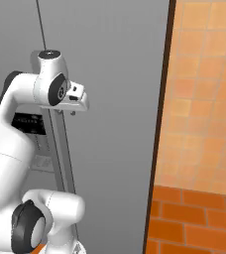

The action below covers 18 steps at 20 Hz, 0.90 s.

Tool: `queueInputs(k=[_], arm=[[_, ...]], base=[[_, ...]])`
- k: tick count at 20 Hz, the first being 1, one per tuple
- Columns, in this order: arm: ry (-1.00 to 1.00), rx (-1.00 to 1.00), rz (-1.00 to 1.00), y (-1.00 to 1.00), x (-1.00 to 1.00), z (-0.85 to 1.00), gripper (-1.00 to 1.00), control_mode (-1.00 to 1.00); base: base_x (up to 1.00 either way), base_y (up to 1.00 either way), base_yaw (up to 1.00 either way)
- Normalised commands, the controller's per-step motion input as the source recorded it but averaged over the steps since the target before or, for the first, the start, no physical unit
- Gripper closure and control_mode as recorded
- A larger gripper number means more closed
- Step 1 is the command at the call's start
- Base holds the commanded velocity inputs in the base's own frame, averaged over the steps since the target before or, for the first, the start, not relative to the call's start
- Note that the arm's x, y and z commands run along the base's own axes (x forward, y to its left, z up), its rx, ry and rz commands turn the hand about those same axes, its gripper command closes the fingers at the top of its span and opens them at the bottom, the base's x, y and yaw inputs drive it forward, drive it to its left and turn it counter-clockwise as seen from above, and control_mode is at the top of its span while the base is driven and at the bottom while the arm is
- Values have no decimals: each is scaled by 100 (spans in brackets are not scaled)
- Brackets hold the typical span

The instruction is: Take the strawberry from the fridge and place it on top of the pancake, located on the dining counter.

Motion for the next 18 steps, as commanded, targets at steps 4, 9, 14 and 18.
queueInputs(k=[4,9,14,18], arm=[[0,0,0,0,-1,0,-100,100],[0,0,0,0,0,0,-100,100],[0,0,0,0,0,0,-100,100],[0,0,0,0,0,0,-100,100]], base=[[-36,0,0],[-69,19,-1],[9,60,-4],[5,19,-4]])
